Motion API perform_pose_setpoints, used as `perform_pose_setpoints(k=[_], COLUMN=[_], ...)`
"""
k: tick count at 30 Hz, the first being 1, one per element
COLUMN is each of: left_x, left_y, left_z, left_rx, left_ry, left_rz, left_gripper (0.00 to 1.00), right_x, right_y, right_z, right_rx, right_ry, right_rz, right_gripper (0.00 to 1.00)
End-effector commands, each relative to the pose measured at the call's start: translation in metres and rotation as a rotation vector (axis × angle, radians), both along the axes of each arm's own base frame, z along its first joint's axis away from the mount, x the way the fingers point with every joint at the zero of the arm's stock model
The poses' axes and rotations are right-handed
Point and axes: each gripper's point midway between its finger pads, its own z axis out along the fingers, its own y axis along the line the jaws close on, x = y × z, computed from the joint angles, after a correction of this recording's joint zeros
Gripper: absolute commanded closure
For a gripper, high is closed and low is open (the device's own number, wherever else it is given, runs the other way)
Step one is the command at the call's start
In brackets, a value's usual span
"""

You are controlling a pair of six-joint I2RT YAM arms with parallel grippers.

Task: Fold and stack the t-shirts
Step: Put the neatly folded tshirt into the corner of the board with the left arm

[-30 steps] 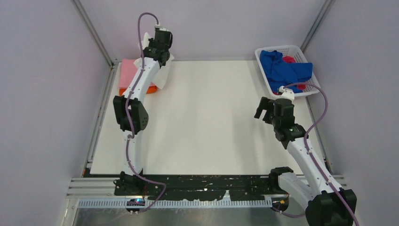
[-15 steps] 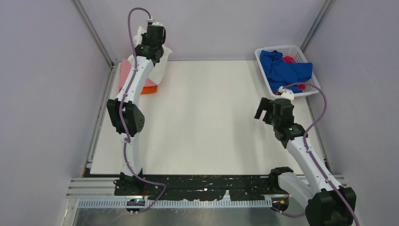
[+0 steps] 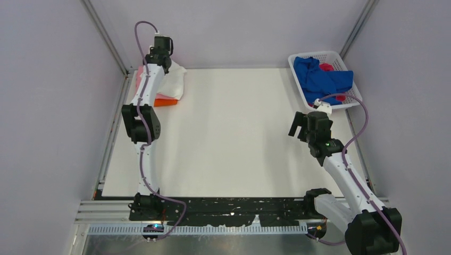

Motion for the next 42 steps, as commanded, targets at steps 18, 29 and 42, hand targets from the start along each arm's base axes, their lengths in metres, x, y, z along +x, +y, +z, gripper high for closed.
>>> perform_pose_setpoints(k=[18, 29, 42], left_x=[0.017, 0.012, -0.010], left_y=[0.058, 0.080, 0.070], left_z=[0.005, 0.003, 0.052], left_rx=[0.021, 0.021, -0.146], left_ry=[-0.088, -0.089, -0.210], left_rz=[0.109, 0.158, 0.198], left_gripper=[1.00, 0.88, 0.00], right_x=[0.004, 0.007, 0.006], right_y=[-0.021, -0.024, -0.023], right_z=[0.004, 0.003, 0.013], right_rx=[-0.081, -0.106, -0.093], right_ry=[0.052, 0.081, 0.049], right_rz=[-0.098, -0.104, -0.098], right_gripper=[0.05, 0.05, 0.05])
